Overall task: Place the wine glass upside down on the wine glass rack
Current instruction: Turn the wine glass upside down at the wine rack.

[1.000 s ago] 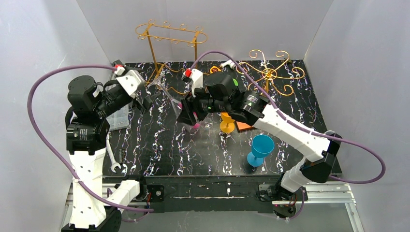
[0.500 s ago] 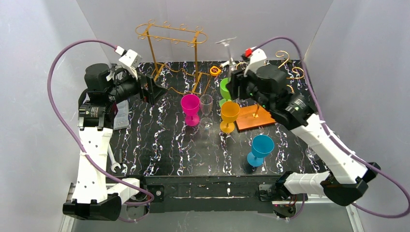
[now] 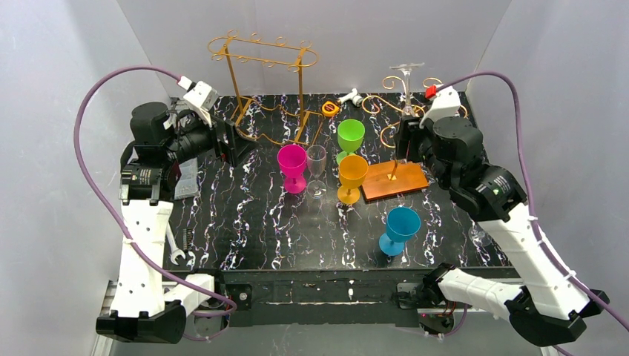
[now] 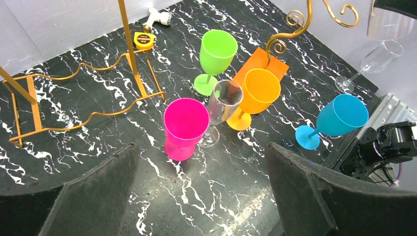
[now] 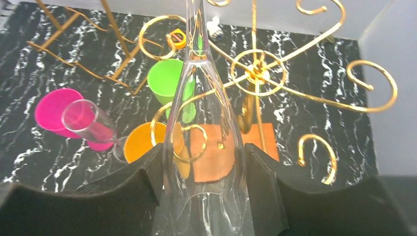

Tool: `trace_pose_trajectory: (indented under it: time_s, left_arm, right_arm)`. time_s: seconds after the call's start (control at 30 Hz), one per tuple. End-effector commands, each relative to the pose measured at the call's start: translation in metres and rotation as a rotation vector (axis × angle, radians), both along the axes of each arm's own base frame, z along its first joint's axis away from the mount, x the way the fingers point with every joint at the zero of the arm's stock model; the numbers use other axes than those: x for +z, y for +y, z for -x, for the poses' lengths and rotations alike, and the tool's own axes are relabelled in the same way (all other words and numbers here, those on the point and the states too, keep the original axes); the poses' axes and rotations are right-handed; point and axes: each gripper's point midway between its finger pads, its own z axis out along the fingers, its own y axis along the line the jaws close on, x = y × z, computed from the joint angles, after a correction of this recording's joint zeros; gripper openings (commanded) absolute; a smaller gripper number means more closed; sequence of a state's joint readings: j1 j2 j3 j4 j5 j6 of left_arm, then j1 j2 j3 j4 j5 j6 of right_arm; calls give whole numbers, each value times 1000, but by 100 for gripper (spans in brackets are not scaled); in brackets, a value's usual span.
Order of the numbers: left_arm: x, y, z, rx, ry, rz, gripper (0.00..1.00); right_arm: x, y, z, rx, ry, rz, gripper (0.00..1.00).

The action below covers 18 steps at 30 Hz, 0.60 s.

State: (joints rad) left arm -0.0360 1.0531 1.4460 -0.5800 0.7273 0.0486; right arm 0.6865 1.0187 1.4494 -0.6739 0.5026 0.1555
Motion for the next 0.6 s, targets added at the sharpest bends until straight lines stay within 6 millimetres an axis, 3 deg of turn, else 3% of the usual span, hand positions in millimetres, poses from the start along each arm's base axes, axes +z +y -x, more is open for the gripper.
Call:
trace_pose_trajectory:
  time_s: [0.0,0.2,0.43,0.57]
  left_arm:
    - [1,-7,11,-58,-14,8,98]
    - [2,-11,6,-84,-21,21,98]
    - [-8,-13,1,-103,-9,20,98]
    - [-17,-14,4,-119,-14,11,98]
  right_arm:
    - [5,-33,7,-139,-39,-10,1]
    - [-28,-80,10,-394,0,97,1]
    - [-55,-101,17,-495,-40,37,1]
    - [-59,-95,19,-450,-44,6,1]
